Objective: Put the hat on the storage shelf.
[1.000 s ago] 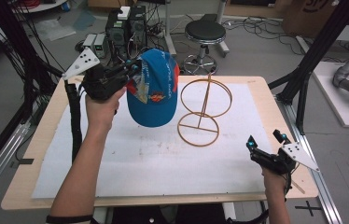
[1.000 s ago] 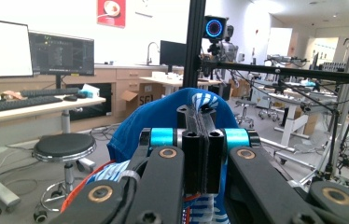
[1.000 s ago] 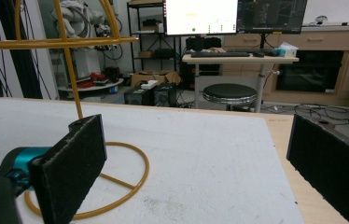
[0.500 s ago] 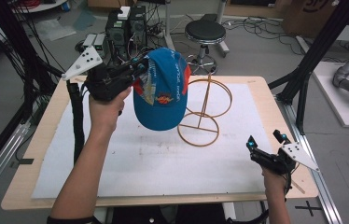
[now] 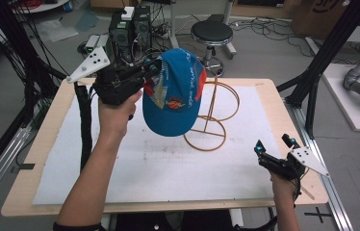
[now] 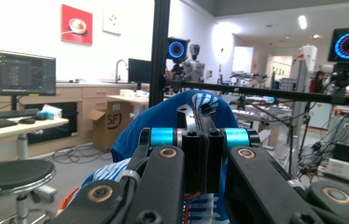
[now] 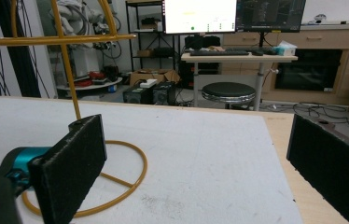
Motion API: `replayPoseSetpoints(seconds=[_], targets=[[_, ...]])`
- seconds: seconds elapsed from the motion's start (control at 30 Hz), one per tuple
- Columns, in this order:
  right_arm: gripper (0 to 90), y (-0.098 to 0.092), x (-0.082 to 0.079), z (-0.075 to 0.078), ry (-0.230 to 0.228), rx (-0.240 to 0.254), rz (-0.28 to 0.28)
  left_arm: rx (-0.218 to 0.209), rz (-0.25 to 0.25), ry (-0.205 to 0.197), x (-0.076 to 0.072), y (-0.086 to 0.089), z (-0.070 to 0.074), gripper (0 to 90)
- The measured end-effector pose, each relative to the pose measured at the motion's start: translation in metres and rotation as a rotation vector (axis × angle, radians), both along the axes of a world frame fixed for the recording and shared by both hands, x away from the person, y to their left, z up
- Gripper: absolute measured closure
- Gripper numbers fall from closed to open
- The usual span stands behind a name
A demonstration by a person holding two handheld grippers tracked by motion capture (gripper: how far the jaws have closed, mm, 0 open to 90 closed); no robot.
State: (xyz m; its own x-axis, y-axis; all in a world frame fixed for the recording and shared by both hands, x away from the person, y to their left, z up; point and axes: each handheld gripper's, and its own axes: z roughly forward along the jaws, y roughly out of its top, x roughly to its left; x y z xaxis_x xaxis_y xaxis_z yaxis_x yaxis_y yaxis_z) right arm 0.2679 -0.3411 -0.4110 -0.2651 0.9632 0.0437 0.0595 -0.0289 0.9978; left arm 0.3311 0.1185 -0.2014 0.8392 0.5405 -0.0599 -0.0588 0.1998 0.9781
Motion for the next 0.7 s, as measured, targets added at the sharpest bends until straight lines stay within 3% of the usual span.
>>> replayPoseSetpoints(seconds=[0.33,0.7], targets=[[4.4,0.001,0.0,0.0,0.0,0.003,0.001,-0.025,-0.051,-0.011,-0.005,-0.013,0.007,89.4],[4.4,0.001,0.0,0.0,0.001,0.003,0.0,-0.002,-0.069,-0.032,0.0,-0.039,0.006,89.3]])
